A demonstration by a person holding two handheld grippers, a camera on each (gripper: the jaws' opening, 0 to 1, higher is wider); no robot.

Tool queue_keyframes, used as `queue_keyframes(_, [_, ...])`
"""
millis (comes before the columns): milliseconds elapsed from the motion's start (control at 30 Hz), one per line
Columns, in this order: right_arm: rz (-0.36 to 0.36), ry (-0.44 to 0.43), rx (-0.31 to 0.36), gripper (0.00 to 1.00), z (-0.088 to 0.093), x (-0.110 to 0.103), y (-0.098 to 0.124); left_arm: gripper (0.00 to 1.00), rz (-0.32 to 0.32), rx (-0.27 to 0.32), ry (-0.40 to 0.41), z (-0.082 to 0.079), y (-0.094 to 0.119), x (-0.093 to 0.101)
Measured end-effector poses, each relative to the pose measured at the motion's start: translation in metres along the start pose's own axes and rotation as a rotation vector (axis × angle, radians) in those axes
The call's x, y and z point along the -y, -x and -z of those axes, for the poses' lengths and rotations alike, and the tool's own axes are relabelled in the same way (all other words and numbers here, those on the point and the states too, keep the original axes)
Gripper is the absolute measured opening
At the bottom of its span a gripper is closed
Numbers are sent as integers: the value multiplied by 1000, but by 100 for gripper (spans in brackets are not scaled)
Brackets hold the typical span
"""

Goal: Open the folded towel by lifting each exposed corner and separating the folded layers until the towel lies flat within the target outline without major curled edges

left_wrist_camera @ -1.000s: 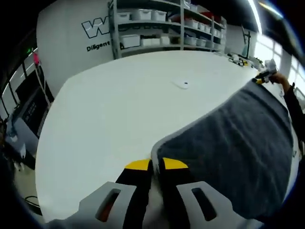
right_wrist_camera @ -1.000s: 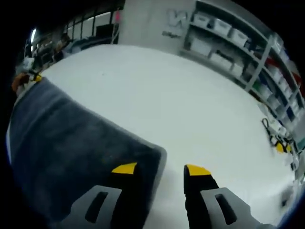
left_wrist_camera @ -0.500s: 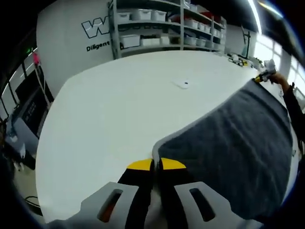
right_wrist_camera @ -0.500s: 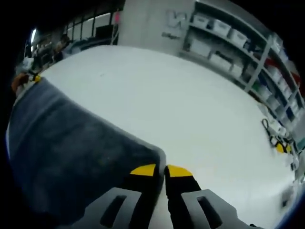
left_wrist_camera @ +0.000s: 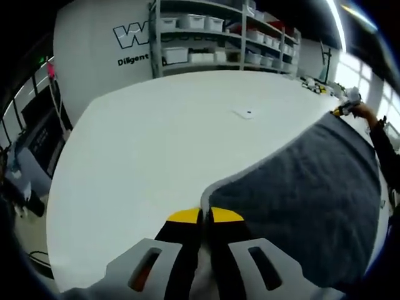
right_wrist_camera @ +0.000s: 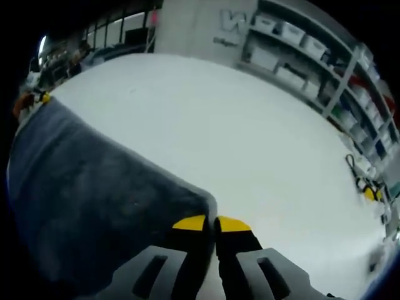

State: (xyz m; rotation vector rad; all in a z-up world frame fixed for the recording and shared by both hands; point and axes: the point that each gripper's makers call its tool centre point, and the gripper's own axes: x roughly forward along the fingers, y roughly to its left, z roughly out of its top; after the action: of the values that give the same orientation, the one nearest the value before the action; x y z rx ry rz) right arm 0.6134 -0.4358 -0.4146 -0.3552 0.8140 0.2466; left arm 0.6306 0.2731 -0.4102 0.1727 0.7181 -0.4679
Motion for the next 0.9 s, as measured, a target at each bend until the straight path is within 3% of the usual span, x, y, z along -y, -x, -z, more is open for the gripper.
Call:
queue_keyframes(400, [-11, 41, 5, 0, -9, -14, -5, 4, -12, -8, -18, 5, 6, -10])
queue_keyframes(900, [-32, -2, 32, 0, -22, -15, -19, 4, -29, -13, -18, 8, 7, -24])
